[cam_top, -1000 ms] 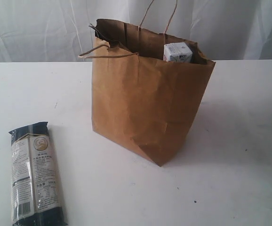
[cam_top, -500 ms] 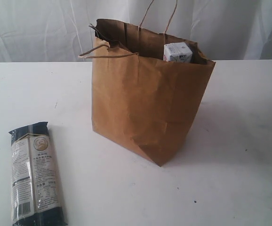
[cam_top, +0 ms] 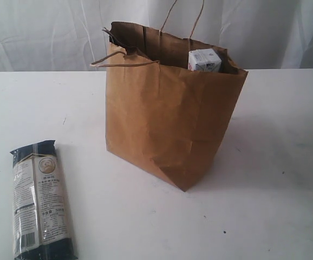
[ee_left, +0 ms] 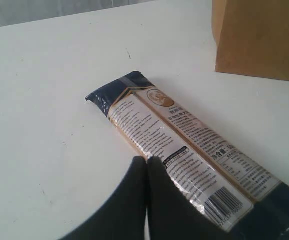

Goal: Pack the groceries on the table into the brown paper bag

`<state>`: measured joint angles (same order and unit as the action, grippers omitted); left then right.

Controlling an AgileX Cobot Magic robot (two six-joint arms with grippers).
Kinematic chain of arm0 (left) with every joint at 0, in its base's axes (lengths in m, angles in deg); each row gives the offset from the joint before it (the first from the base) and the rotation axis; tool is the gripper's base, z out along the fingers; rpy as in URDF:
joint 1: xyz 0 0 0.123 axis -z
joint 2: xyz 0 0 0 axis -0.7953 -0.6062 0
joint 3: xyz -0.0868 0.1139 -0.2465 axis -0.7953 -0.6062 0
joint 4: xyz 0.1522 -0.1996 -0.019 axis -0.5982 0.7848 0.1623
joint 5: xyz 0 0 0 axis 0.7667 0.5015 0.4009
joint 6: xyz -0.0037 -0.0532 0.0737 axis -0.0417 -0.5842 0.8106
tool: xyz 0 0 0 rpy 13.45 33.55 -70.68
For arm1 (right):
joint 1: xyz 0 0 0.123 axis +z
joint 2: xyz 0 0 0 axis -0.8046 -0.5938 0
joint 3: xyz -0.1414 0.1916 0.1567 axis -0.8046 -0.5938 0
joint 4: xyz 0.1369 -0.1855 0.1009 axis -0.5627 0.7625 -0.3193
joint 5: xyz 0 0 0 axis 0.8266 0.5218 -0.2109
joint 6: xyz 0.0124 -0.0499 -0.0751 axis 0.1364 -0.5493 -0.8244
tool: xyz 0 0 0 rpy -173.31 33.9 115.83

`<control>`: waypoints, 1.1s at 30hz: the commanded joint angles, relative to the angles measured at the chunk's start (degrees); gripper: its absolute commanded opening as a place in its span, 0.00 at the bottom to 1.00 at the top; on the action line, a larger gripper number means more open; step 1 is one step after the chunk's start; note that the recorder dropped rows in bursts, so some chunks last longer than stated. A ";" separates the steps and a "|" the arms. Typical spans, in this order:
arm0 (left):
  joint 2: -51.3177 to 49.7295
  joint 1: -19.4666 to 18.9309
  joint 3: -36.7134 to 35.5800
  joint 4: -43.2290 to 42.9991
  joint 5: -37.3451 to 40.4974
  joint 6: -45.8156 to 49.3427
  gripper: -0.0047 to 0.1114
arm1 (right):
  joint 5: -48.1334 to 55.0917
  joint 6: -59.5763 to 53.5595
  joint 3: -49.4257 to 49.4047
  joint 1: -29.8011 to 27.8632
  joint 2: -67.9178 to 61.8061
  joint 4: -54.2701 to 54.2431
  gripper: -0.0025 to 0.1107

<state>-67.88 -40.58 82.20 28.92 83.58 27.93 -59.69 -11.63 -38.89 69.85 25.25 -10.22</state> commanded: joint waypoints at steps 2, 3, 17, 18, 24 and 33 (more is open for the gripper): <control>0.25 -0.08 -0.23 0.35 -1.18 0.19 0.04 | -0.71 0.22 -0.31 -0.29 0.33 0.15 0.39; 0.25 -0.08 -0.23 0.35 -3.24 0.19 0.04 | -0.71 0.22 -0.31 -0.29 0.33 0.15 0.39; 0.25 -0.08 -0.23 5.01 -33.79 -30.26 0.04 | -0.71 0.22 -0.31 -0.29 0.33 0.15 0.39; 0.25 -0.08 -0.23 5.01 -35.53 -31.24 0.04 | -0.71 0.22 -0.31 -0.29 0.33 0.15 0.39; 0.25 -0.08 -0.23 5.01 -46.33 -32.74 0.04 | -0.71 0.11 -0.31 -0.29 0.33 0.16 0.39; 0.25 -0.08 -0.23 4.93 -51.07 -32.94 0.04 | -0.71 0.09 -0.31 -0.29 0.33 0.16 0.39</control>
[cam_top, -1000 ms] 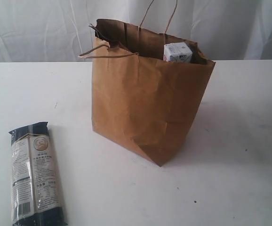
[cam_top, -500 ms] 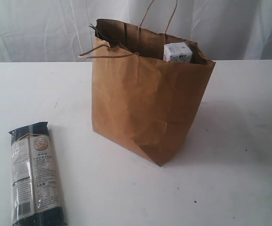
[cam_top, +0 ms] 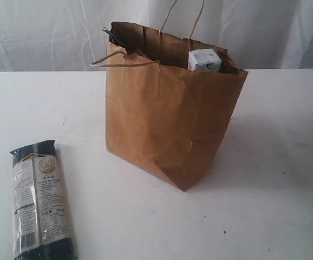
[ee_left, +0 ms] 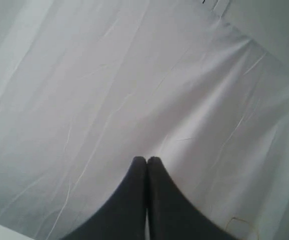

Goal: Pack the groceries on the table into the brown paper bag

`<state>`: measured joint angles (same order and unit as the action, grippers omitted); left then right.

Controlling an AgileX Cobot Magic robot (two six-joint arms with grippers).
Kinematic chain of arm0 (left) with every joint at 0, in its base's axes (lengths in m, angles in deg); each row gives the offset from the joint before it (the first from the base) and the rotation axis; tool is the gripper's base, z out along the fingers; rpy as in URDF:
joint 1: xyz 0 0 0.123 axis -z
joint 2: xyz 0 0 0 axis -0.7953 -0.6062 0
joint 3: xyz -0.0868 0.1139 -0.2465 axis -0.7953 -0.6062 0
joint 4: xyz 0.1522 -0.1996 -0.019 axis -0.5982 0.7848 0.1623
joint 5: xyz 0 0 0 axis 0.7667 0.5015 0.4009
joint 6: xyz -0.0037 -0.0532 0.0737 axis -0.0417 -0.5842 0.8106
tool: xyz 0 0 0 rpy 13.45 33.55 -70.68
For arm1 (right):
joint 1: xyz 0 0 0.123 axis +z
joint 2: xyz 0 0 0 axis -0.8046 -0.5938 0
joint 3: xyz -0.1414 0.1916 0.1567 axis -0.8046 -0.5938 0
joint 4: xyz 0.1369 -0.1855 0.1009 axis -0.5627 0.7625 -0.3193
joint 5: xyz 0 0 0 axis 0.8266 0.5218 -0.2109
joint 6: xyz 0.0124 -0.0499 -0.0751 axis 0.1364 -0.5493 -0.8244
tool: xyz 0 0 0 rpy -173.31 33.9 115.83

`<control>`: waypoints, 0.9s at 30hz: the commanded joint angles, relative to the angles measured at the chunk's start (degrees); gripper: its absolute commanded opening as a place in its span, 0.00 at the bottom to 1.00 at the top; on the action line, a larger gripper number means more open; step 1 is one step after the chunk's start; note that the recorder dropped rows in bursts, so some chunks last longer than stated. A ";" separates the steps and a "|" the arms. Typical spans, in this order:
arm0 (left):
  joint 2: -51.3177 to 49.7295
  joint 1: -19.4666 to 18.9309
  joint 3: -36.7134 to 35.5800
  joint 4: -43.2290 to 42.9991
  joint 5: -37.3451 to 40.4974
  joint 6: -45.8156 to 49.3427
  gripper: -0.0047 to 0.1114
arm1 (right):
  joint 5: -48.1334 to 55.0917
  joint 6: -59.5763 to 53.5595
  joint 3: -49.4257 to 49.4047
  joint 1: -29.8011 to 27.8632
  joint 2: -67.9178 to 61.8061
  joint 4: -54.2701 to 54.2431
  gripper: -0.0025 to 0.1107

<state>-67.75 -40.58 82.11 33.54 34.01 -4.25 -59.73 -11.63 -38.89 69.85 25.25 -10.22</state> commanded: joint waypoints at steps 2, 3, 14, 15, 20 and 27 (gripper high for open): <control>0.12 -0.08 -0.15 0.31 0.56 -4.51 0.04 | -0.67 0.09 -0.31 -0.29 0.33 0.16 0.39; 0.12 -0.08 -0.15 0.31 4.89 -7.56 0.04 | -0.67 0.09 -0.31 -0.29 0.33 0.16 0.39; -11.08 -0.08 21.30 -7.54 51.85 -6.13 0.04 | -0.67 0.09 -0.31 -0.29 0.33 0.16 0.39; -12.89 -0.08 22.53 -7.54 54.11 -4.52 0.04 | -0.67 0.09 -0.31 -0.29 0.33 0.16 0.39; -23.33 0.03 27.82 -2.18 57.75 12.76 0.22 | -0.67 0.09 -0.31 -0.29 0.33 0.16 0.39; -38.13 0.03 28.43 -1.51 57.12 8.39 0.71 | -0.67 0.09 -0.31 -0.29 0.33 0.16 0.39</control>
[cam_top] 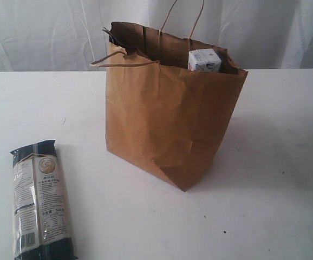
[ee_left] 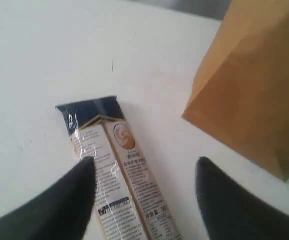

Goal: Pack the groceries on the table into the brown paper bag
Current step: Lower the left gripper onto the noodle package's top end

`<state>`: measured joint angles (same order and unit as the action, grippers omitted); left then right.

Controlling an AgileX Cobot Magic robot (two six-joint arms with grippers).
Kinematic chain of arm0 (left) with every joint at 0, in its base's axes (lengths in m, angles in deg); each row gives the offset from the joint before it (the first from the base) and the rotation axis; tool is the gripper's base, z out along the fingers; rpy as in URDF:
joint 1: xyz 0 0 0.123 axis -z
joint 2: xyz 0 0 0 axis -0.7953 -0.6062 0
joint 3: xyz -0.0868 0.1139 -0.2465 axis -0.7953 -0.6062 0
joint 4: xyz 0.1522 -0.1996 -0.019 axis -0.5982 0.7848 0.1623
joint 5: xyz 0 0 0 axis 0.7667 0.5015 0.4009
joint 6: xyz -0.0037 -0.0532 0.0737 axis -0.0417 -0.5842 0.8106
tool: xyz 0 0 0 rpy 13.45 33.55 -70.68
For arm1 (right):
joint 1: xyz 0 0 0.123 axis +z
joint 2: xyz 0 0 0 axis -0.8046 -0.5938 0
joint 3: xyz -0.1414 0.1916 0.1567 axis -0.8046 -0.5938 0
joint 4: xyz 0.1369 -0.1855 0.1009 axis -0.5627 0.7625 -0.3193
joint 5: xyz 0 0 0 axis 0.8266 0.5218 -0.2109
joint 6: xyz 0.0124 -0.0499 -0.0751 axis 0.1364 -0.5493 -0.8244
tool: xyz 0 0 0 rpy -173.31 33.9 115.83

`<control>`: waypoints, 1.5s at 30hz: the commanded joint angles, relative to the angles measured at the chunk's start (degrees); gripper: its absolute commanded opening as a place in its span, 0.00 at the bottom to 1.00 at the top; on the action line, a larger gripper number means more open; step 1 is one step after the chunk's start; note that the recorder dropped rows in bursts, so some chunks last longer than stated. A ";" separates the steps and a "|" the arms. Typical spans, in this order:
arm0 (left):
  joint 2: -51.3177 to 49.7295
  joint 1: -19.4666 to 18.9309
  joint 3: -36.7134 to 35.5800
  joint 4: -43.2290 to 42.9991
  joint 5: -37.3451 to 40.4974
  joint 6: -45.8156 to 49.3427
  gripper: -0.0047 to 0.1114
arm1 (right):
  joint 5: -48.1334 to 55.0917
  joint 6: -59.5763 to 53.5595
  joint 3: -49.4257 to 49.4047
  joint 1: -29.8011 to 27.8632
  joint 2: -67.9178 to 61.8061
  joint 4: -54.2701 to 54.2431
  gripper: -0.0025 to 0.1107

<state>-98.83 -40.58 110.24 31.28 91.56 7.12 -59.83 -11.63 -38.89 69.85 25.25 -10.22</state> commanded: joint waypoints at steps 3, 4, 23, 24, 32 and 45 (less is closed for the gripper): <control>-14.39 0.03 0.53 0.75 -4.11 -2.76 0.71 | -0.57 0.09 -0.31 -0.29 0.33 0.16 0.39; -17.50 0.03 0.98 0.75 -5.23 -2.76 0.71 | -0.57 0.09 -0.31 -0.29 0.33 0.16 0.39; -47.46 0.03 12.21 0.30 -12.01 3.08 0.91 | -0.57 0.09 -0.31 -0.29 0.33 0.16 0.39; -48.77 0.03 12.80 0.30 -11.61 3.08 0.94 | -0.57 0.09 -0.31 -0.29 0.33 0.16 0.39; -58.47 0.03 17.34 0.30 -13.05 3.08 0.95 | -0.57 0.09 -0.31 -0.29 0.33 0.16 0.39; -68.21 0.03 22.42 -0.13 -13.56 3.62 0.95 | -0.57 0.09 -0.31 -0.29 0.33 0.16 0.39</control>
<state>-165.80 -40.58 132.25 31.39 77.68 10.48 -59.87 -11.63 -38.89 69.85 25.25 -10.22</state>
